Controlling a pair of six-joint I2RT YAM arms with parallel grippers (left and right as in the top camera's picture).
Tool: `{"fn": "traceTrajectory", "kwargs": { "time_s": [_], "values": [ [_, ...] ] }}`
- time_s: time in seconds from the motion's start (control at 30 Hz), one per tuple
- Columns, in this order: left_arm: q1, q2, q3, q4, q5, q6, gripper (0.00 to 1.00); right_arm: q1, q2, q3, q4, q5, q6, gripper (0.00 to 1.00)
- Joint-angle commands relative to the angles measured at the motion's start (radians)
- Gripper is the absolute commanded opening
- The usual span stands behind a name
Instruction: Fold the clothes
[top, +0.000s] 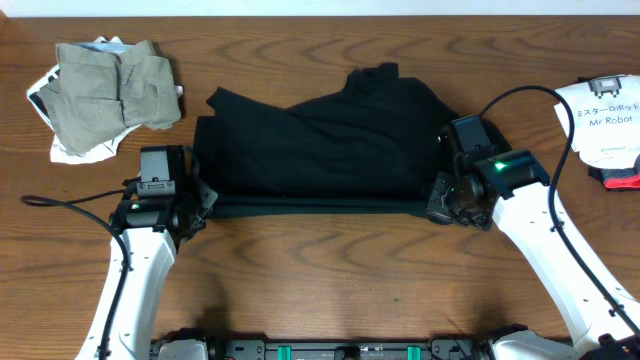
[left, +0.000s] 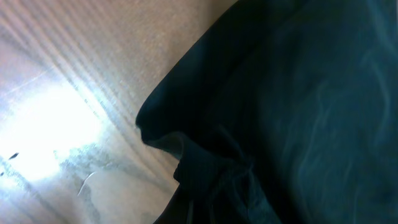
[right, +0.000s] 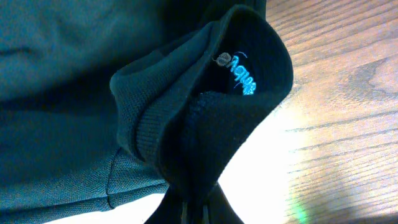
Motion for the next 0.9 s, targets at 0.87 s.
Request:
{"fn": "traceTrajectory", "kwargs": {
  "time_s": [0.87],
  "values": [
    [-0.081,0.140,0.017,0.134,-0.116,0.047,0.06,-0.011,-0.004,-0.061,0.190,0.130,0.048,0.12]
  ]
}}
